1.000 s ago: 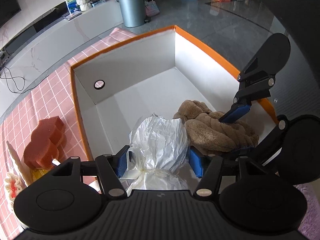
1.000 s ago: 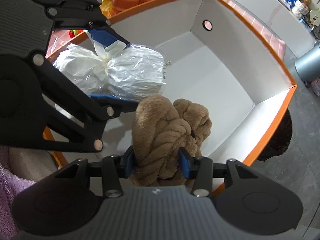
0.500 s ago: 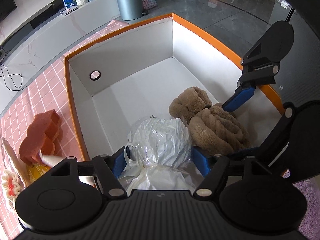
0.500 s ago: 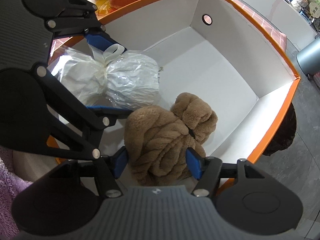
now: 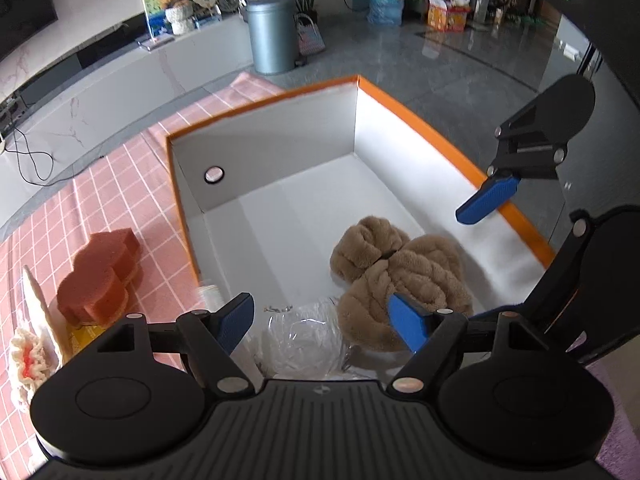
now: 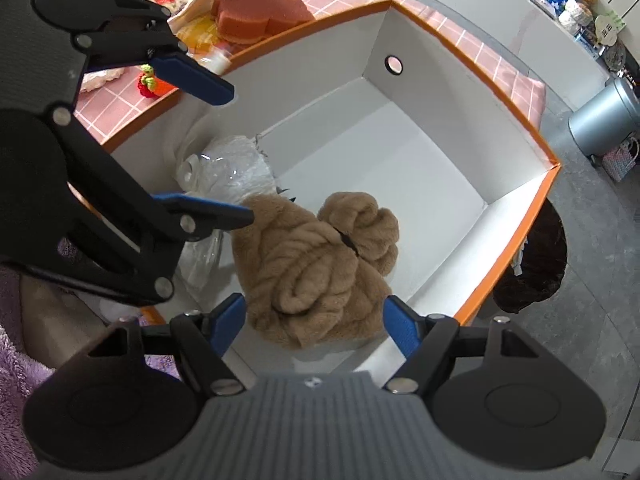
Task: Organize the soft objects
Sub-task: 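Lower the towel into the box with the right tool while the left tool drops the bag, then move both tools back over the remaining items on the table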
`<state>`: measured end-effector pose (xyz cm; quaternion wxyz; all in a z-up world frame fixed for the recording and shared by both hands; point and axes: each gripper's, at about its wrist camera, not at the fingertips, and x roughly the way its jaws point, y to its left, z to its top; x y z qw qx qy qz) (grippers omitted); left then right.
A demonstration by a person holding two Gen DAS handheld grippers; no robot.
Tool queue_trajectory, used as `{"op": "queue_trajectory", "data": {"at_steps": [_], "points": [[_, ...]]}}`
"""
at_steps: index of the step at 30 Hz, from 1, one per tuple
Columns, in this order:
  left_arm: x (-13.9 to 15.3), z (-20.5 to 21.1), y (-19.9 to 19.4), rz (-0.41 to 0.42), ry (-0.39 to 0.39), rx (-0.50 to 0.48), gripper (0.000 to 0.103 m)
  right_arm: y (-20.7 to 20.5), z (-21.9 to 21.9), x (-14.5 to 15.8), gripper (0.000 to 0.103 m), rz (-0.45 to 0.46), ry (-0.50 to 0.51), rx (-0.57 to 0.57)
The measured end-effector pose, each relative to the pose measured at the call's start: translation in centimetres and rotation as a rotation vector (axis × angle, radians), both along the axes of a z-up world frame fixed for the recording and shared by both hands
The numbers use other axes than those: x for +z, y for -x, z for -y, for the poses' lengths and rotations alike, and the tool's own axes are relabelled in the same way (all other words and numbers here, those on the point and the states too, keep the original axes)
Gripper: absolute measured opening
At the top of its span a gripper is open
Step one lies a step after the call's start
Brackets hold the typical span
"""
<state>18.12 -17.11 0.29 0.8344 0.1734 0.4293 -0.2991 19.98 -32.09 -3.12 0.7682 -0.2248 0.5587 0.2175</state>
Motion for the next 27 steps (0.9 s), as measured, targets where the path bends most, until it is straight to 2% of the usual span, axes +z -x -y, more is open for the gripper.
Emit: {"op": "queue_trajectory", "data": {"at_steps": [6,10,13,18,23,27], "points": [[1.7,-1.8,1.5,0.073,0.065,0.035,0.09,0.8,-0.4,1.4,0.076,0.069,-0.005,-0.027],[2.6,-3.7,2.4,0.135,0.117,0.078,0.089,1.8,-0.9,2.7,0.083,0.163,-0.017,-0.081],[3.2,-5.2,3.1,0.177,0.157,0.108,0.088,2.6,-1.7,3.6,0.084,0.247,-0.032,-0.126],[4.0,-7.7,4.4,0.268,0.207,0.157,0.087,3.6,-3.0,4.7,0.085,0.375,-0.105,-0.215],[4.2,-10.7,5.2,0.364,0.246,0.253,0.087,4.9,-4.6,4.9,0.089,0.504,-0.195,-0.307],[4.0,-13.2,5.7,0.414,0.272,0.338,0.085,5.8,-6.4,4.9,0.089,0.575,-0.281,-0.351]]}}
